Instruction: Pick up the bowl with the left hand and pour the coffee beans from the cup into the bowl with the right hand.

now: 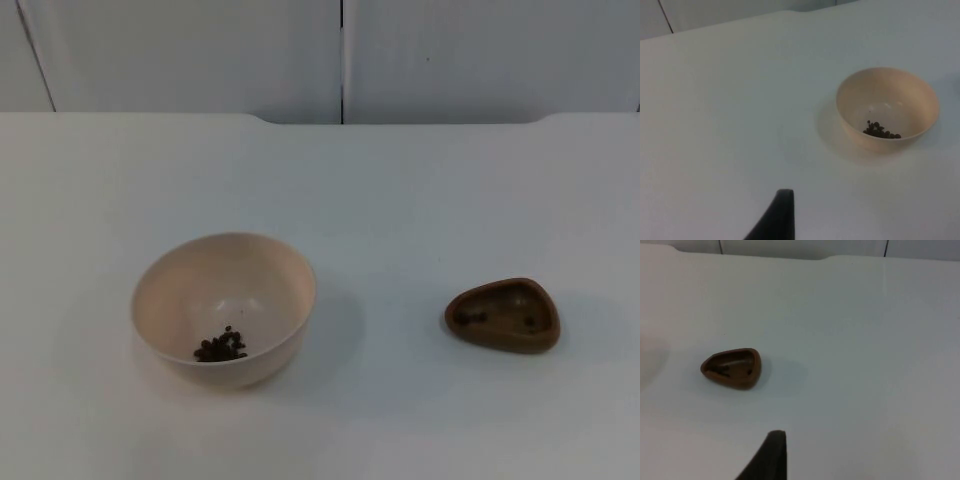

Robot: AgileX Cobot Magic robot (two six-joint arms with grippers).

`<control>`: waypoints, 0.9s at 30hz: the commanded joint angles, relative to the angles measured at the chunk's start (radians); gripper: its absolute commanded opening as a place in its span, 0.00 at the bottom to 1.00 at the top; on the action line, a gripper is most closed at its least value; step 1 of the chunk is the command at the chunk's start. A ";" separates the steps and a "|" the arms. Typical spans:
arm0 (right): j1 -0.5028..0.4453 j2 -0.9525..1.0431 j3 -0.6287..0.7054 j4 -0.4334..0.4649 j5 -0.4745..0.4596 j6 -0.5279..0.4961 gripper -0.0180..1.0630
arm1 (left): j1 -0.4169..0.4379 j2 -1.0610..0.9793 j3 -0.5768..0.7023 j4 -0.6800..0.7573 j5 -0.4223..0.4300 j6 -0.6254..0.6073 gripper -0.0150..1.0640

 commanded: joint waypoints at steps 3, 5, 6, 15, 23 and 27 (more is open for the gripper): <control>-0.048 -0.003 0.002 0.001 -0.008 0.003 0.99 | 0.002 -0.004 0.004 -0.014 -0.009 0.000 0.99; -0.055 -0.003 0.002 0.001 -0.008 0.003 0.99 | 0.002 -0.004 0.004 -0.014 -0.009 0.000 0.99; -0.055 -0.003 0.002 0.001 -0.008 0.003 0.99 | 0.002 -0.004 0.004 -0.014 -0.009 0.000 0.99; -0.055 -0.003 0.002 0.001 -0.008 0.003 0.99 | 0.009 -0.004 0.004 -0.014 -0.009 0.000 0.99; -0.055 -0.003 0.002 0.001 -0.008 0.003 0.99 | 0.113 -0.004 0.004 -0.014 -0.009 0.000 0.99; -0.055 -0.003 0.002 0.001 -0.008 0.003 0.99 | 0.153 -0.004 0.004 -0.014 -0.009 0.000 0.99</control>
